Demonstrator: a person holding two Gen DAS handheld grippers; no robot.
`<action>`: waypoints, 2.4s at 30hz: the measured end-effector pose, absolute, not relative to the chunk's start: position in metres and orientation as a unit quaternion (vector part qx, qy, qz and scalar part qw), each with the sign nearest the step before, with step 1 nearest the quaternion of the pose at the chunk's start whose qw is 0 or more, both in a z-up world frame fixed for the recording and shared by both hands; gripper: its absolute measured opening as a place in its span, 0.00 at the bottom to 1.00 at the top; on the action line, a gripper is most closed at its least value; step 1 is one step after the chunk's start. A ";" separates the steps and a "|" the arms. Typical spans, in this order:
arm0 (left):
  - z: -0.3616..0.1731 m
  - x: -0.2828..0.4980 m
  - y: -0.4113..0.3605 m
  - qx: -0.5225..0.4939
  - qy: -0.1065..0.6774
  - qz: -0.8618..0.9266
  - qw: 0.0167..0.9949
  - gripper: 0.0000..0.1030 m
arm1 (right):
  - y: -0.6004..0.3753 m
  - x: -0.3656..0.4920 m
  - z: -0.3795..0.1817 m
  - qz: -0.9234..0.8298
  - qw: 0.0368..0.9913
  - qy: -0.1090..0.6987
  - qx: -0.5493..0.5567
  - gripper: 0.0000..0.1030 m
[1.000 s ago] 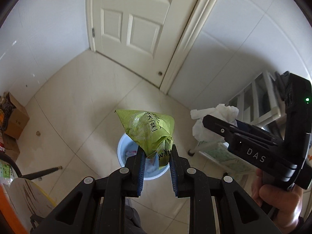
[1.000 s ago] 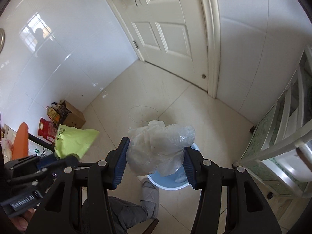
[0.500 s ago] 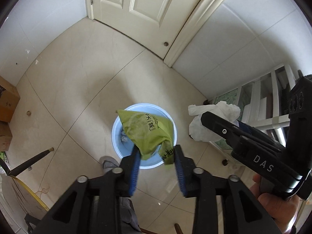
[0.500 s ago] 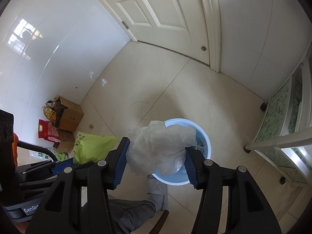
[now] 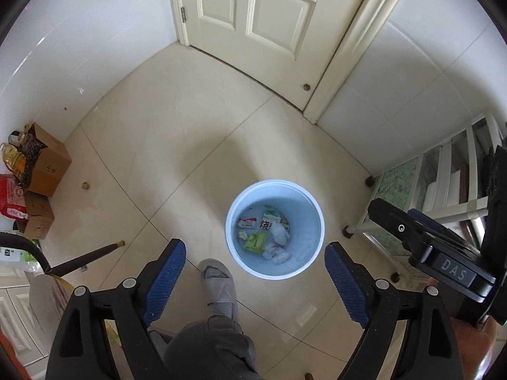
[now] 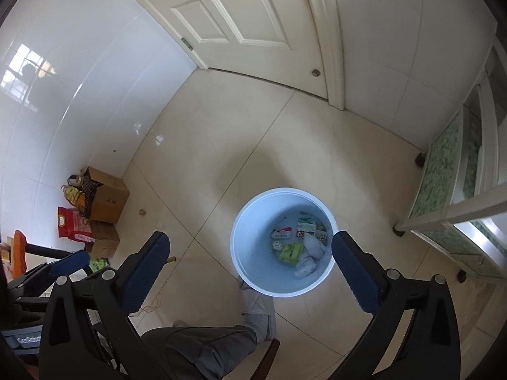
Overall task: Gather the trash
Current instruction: 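Move both open tools back to the trash on the table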
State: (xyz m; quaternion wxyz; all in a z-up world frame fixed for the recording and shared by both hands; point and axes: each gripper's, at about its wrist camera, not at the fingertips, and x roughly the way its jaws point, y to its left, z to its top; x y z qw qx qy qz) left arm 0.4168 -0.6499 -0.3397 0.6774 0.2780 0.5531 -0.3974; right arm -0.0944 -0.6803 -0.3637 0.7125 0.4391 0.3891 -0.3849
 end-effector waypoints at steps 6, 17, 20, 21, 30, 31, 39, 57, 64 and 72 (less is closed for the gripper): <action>-0.299 0.384 -0.600 0.259 0.523 -0.403 0.705 0.84 | -0.660 -0.095 -0.332 -0.393 0.726 0.375 0.422 1.00; -0.198 0.352 -0.459 0.163 0.458 -0.424 0.764 0.86 | -0.595 -0.069 -0.237 -0.382 0.784 0.332 0.359 1.00; -0.168 0.350 -0.405 0.138 0.434 -0.423 0.784 0.89 | -0.574 -0.057 -0.211 -0.371 0.801 0.325 0.339 1.00; -0.160 0.349 -0.390 0.129 0.426 -0.419 0.791 0.89 | -0.563 -0.051 -0.200 -0.365 0.810 0.321 0.328 1.00; -0.088 0.318 -0.244 0.071 0.349 -0.354 0.865 0.91 | -0.479 0.001 -0.128 -0.306 0.871 0.295 0.247 1.00; -0.083 0.312 -0.230 0.066 0.341 -0.344 0.872 0.91 | -0.469 0.007 -0.121 -0.299 0.877 0.292 0.239 1.00; -0.058 0.258 -0.116 0.028 0.284 -0.260 0.922 0.92 | -0.386 0.053 -0.083 -0.224 0.919 0.274 0.174 1.00; -0.087 0.162 0.045 -0.032 0.235 -0.106 0.966 0.96 | -0.225 0.110 -0.049 -0.112 0.968 0.222 0.039 1.00; -0.122 0.163 0.044 -0.023 0.275 -0.100 0.956 0.96 | -0.209 0.139 -0.069 -0.090 0.962 0.257 0.030 1.00; -0.161 0.227 0.001 0.025 0.335 -0.138 0.932 0.96 | -0.238 0.176 -0.113 -0.105 0.941 0.319 0.047 1.00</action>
